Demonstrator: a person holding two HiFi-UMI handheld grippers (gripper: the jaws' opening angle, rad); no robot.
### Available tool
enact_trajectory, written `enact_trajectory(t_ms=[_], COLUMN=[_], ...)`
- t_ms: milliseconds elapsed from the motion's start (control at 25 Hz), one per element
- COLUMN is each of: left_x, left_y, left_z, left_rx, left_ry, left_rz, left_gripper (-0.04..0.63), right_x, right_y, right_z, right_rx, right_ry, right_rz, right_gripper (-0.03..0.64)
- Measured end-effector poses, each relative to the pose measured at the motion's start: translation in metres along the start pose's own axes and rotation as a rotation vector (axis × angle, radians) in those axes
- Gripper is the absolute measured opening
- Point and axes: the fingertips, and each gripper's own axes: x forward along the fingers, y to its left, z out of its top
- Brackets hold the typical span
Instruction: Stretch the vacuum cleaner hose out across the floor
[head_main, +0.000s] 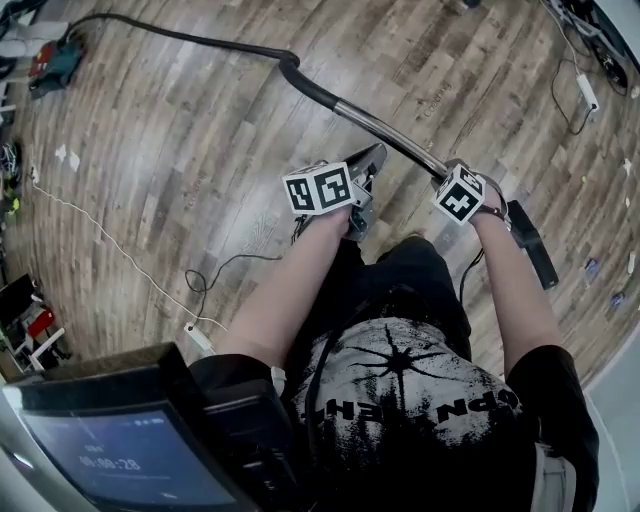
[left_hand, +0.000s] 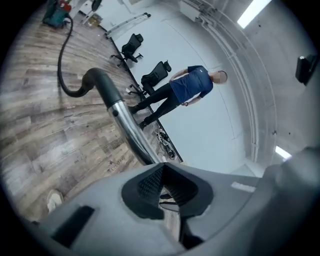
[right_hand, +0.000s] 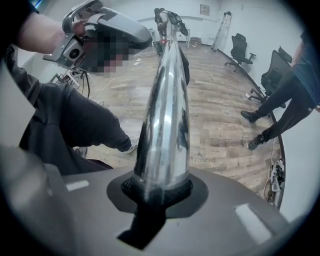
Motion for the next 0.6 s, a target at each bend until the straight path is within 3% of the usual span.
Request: enact_trajectory(t_ms=[240, 480, 600], left_x=[0.040, 0.079, 0.096], left_y=[0.030, 0.075, 0.102], left_z=[-0.038, -0.083, -0.106], left_rx=[0.268, 0.337, 0.442], left_ry=[0.093, 0.147, 0.184], left_rz=[-0.023, -0.061, -0.067], left_gripper=[0.000, 0.000, 0.000], right_x=[0.068, 0.139, 0.176], right_y=[-0.017, -0.033, -0.042], right_z=[-0.049, -0.100, -0.132], right_rx=[-0.016, -0.027, -0.022], right_ry=[0.021, -0.031, -0.048], right_rz=[-0.013, -0.055, -0.077], right_gripper=[0.080, 0.080, 0.078])
